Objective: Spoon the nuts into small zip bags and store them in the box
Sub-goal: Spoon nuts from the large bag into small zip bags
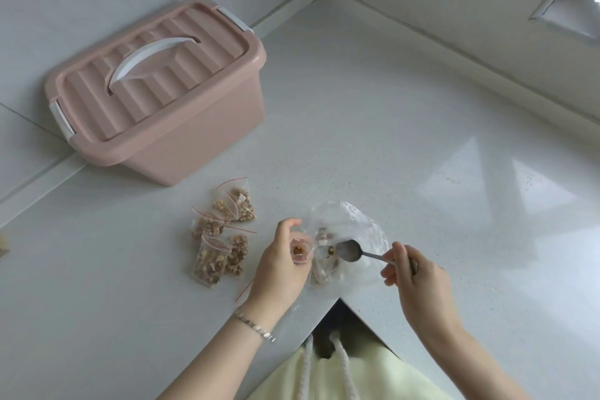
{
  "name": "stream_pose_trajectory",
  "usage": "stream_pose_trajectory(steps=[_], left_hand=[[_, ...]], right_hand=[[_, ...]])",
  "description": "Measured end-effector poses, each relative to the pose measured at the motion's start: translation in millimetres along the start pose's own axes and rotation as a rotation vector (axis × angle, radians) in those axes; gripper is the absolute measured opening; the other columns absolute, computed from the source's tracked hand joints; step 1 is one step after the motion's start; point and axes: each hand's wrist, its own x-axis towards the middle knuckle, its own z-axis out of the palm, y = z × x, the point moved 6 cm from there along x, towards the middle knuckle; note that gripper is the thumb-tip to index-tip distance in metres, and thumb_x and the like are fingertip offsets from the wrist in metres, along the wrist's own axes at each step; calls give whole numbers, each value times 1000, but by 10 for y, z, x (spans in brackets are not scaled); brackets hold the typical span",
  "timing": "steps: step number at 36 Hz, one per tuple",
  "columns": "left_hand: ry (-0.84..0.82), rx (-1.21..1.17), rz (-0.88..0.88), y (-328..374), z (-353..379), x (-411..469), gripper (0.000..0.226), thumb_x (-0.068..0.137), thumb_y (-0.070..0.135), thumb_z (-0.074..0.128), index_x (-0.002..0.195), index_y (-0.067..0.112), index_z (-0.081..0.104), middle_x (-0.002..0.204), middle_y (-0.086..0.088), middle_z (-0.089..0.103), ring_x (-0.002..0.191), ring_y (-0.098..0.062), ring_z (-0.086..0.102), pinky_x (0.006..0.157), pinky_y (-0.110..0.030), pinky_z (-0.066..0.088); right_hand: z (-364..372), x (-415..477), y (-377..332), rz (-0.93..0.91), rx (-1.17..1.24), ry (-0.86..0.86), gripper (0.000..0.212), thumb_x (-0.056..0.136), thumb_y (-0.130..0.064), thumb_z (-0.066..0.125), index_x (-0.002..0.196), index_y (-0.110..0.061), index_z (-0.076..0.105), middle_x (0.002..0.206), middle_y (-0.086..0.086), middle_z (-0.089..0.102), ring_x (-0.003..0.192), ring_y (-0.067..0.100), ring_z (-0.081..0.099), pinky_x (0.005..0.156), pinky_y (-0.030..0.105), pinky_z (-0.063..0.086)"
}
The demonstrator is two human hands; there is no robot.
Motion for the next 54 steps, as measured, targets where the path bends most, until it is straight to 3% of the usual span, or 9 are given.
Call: stream_pose_trajectory(steps=[6,11,19,24,33,41,45,51,54], left_hand=[[9,31,-76,-135,65,340,44,87,8,59,125,15,40,116,4,60,84,-11,59,69,-12,43],[-22,-62,-179,-251,102,493,39,87,8,58,122,18,41,97,17,58,80,-2,54,65,-13,43],[13,-123,-237,-347,114,548,38,84,12,62,117,23,47,99,4,56,67,-11,52,55,-20,41],[-1,-170,-255,-360,123,532,34,85,13,62,112,27,47,97,8,58,65,-9,54,50,-16,42],[175,-292,-219,-368,-70,483,29,85,7,63,106,23,49,88,10,63,70,-2,56,59,-20,49],[251,-314,-118,-292,-157,298,34,84,1,60,102,27,51,86,10,61,74,-11,58,67,-28,47],[287,-324,-62,-189,-206,160,47,82,-6,58,95,37,46,90,6,61,80,-6,58,68,-14,46],[236,-258,-18,-103,-152,50,42,80,-1,65,100,31,48,90,12,60,82,1,58,69,-7,46],[241,-243,-22,-101,-118,36,38,79,1,66,101,27,49,91,12,60,82,3,58,68,-7,46]], right_hand=[[91,68,113,108,196,14,33,97,-26,39,79,-12,63,65,6,67,54,7,61,56,15,48],[192,121,211,179,345,8,34,98,-23,38,82,-7,63,64,8,68,55,13,64,53,15,49],[408,163,271,245,464,-15,37,98,-25,37,83,-2,62,67,10,69,59,18,66,56,19,53],[504,206,298,306,539,-47,36,98,-25,38,82,-4,62,65,8,70,60,18,68,60,23,55],[309,183,517,462,691,-139,40,99,-33,33,87,-6,60,70,10,70,63,17,67,63,24,53],[-62,159,529,398,714,-134,39,98,-33,34,86,-6,59,64,9,69,58,15,66,58,21,53],[-229,139,311,295,678,-153,41,94,-36,35,85,-4,59,64,11,68,57,18,65,55,21,54],[-311,44,-248,80,678,-138,68,51,-77,64,73,-12,67,66,15,68,58,23,65,54,22,53],[-279,-21,-510,-68,642,-105,60,58,-76,60,67,-17,69,66,14,69,58,22,66,55,22,53]])
